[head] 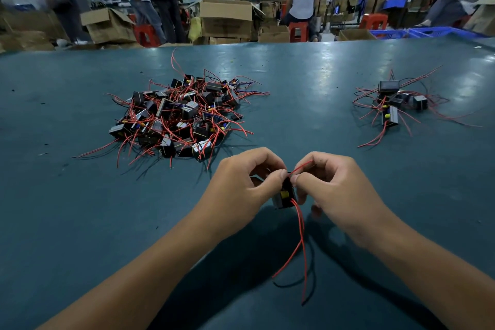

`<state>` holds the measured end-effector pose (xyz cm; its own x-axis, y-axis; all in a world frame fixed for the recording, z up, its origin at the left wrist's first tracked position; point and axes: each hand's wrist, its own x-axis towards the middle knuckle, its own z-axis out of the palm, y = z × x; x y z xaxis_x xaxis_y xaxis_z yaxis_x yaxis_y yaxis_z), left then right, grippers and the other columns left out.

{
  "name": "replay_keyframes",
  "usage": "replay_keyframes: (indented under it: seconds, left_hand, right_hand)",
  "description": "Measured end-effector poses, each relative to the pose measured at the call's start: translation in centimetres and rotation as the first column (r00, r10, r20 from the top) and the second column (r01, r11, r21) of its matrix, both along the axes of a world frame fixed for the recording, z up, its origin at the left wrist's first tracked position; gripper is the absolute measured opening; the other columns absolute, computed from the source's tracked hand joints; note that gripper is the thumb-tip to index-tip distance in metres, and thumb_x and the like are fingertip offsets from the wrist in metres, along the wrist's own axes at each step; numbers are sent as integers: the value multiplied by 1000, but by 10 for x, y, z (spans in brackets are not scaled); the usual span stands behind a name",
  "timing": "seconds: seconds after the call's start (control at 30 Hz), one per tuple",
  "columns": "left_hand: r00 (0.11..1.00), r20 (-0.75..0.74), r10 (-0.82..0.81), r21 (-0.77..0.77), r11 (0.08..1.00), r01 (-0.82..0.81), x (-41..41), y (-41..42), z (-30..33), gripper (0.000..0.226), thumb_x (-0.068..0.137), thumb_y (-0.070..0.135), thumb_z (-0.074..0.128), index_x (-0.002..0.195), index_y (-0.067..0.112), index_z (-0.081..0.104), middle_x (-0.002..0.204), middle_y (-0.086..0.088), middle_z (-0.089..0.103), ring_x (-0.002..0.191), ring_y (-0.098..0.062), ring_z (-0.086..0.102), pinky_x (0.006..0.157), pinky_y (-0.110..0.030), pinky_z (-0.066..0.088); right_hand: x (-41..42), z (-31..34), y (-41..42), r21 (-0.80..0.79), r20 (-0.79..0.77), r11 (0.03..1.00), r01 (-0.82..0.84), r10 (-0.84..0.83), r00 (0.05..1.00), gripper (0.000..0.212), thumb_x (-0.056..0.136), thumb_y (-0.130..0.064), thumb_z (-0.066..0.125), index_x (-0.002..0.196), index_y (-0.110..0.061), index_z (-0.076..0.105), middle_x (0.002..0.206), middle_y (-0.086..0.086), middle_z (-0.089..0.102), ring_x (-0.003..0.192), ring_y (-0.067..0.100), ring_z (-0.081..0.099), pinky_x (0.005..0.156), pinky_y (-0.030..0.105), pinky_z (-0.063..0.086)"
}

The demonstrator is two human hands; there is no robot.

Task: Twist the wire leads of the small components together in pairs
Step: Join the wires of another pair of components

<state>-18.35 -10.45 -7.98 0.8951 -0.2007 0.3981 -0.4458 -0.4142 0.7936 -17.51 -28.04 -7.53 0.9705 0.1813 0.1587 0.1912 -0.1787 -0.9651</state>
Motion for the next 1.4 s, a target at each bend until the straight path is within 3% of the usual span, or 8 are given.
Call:
replay_keyframes:
  seconds: [0.13, 0.4, 0.6, 0.7, 0.87, 1.1, 1.27, 1.4]
  left_hand:
    - [989, -144, -32, -193, 981, 4, 6, 0, -2, 10, 96, 5, 61, 90, 4, 69, 77, -9, 70, 71, -20, 67, 71, -35, 59]
    - [943, -307, -131, -429, 903, -14, 8, 0, -5, 14, 98, 7, 58, 92, 0, 68, 77, -2, 71, 67, -7, 66, 63, -14, 51]
    - [949, -246, -198, -314, 942, 116, 2, -1, -4, 17, 95, 2, 61, 100, 14, 74, 87, -6, 75, 77, -16, 71, 69, -26, 58]
    - [959, -238, -154, -300, 951, 78, 3, 0, -2, 12, 95, 1, 61, 92, 11, 68, 82, -11, 72, 72, -19, 71, 66, -31, 59]
    - [952, -275, -134, -200, 976, 80, 7, 3, -3, 5, 94, 5, 64, 99, 5, 61, 91, -18, 73, 81, -21, 68, 83, -47, 56]
    - [939, -329, -99, -162, 986, 47, 12, 11, -5, 7, 90, 6, 71, 84, 4, 67, 73, -12, 72, 67, -18, 62, 69, -34, 49]
    - [924, -364, -116, -108, 991, 82, 13, 15, -6, 6, 89, 10, 74, 87, 5, 71, 73, -11, 72, 67, -17, 63, 66, -29, 50]
    - [869, -487, -90, -9, 995, 98, 13, 23, -3, 12, 86, 18, 78, 96, 24, 77, 69, -13, 66, 60, -23, 43, 53, -27, 30]
  right_hand:
    - [1, 3, -1, 108, -81, 994, -29, 38, 996, 22, 84, -1, 61, 65, -13, 64, 61, 9, 61, 57, 16, 61, 39, 28, 39]
    - [2, 3, -3, 213, -151, 976, -40, 74, 986, 19, 89, 2, 56, 73, -7, 61, 62, 10, 64, 55, 22, 66, 38, 26, 42]
    - [1, -1, -1, 110, -4, 991, -75, 75, 997, 11, 89, 2, 60, 79, -2, 65, 65, 10, 69, 61, 25, 71, 40, 29, 48]
    - [1, -1, -2, 150, -53, 987, -53, 61, 997, 12, 89, 0, 61, 78, -2, 64, 65, 12, 69, 61, 27, 71, 40, 30, 48]
    - [4, -2, -5, 56, -61, 995, -83, 86, 994, 9, 87, -3, 62, 78, -4, 64, 70, 13, 71, 62, 23, 72, 45, 33, 47]
    - [10, -1, -14, -46, -43, 982, -183, 181, 983, 19, 84, -10, 71, 100, -15, 63, 72, 9, 69, 64, 20, 68, 49, 30, 51]
    - [12, -1, -15, -123, 35, 982, -146, 152, 988, 11, 90, -16, 69, 81, -12, 66, 66, 9, 69, 58, 21, 68, 48, 31, 53]
    - [13, -3, -14, -115, -12, 986, -121, 120, 993, 13, 91, -12, 68, 79, -7, 66, 60, 7, 66, 52, 21, 64, 49, 33, 54]
